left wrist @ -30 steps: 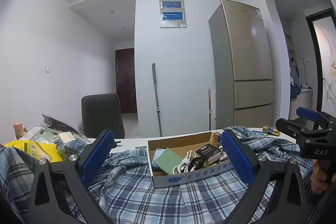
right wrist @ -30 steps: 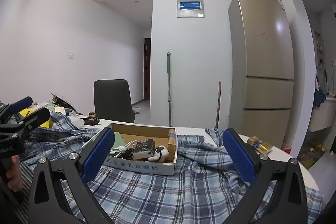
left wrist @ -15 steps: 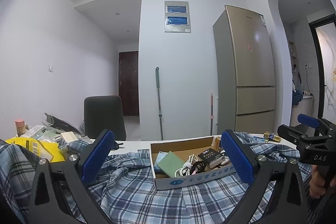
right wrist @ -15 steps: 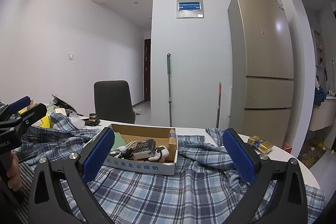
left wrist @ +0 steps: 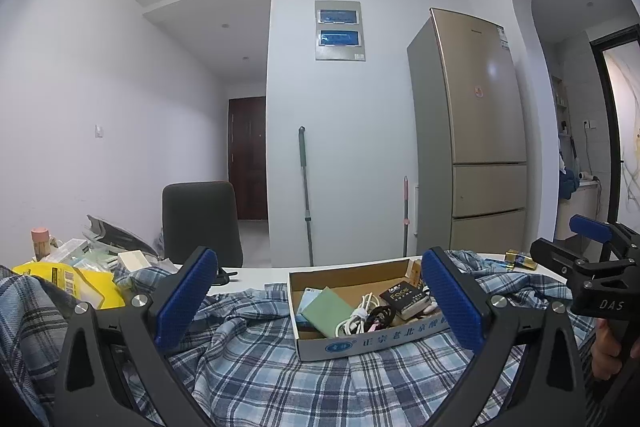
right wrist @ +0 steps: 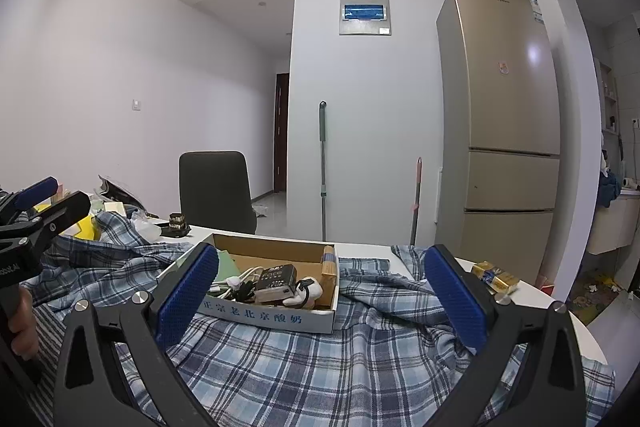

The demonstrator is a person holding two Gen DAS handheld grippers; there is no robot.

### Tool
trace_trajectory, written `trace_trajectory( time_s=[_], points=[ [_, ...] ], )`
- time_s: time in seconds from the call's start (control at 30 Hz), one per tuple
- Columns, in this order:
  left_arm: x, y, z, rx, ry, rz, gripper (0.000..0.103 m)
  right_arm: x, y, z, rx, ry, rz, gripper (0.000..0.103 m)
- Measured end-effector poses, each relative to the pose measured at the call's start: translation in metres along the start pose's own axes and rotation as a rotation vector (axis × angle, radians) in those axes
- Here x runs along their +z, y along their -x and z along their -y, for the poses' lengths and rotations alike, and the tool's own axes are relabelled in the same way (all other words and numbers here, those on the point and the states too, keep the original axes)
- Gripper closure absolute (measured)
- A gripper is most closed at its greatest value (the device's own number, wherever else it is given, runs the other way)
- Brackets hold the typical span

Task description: Organize soft objects

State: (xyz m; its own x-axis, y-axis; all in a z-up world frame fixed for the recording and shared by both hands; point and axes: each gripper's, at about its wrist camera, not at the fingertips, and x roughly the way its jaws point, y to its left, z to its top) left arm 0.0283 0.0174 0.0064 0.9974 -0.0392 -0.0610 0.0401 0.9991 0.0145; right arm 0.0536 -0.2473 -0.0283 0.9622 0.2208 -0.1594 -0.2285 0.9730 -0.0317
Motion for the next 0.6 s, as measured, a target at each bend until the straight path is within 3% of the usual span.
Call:
trace_trajectory(
  time_s=[0.6],
  points=[
    [0.0023,0.0003,-0.0008,-0.018,-0.002,-0.005,0.0,-0.0001,0.0,-0.0017,-0.008,0.011,-0.001,0.0]
  ],
)
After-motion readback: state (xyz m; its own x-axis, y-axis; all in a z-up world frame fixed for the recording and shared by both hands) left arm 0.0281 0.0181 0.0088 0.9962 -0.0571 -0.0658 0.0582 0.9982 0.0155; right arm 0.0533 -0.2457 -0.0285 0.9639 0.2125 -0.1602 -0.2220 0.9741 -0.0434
